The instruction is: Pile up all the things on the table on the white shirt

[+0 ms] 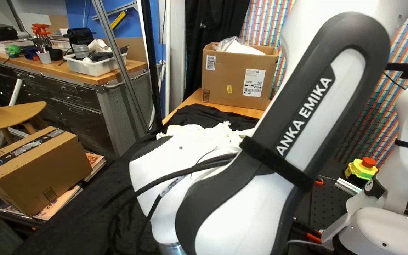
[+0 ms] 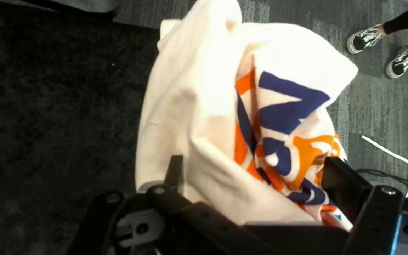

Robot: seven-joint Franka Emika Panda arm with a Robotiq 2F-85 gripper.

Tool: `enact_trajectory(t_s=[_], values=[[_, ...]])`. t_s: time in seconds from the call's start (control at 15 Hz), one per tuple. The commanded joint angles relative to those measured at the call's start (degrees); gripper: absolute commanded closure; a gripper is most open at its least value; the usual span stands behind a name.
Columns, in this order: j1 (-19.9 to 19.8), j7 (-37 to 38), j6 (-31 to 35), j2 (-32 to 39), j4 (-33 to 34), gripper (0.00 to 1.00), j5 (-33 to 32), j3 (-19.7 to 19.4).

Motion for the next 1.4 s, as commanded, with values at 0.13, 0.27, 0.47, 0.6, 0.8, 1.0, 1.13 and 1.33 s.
enact_trajectory(t_s=[0.13, 0.27, 0.47, 0.6, 0.8, 1.0, 1.13, 1.33], values=[[2.24, 4.77, 3.15, -0.32, -0.50, 0.00, -4.83, -1.21], [2.27, 5.25, 3.18, -0.57, -0.64, 0.04, -5.51, -1.11], [1.99, 4.96, 2.91, -0.63, -0.62, 0.32, -5.70, -0.87], [1.87, 4.73, 2.85, -0.52, -0.55, 0.47, -5.60, -0.82], [1.38, 4.03, 2.46, -0.63, -0.51, 0.69, -5.07, -0.55], [0.26, 2.34, 1.34, -0.81, -0.27, 0.93, -4.00, 0.06], [-0.88, 1.02, 0.43, -1.46, -0.30, 0.98, -3.35, 0.25], [-3.28, -1.80, -1.74, -2.62, -0.22, 0.94, -2.36, 0.31]])
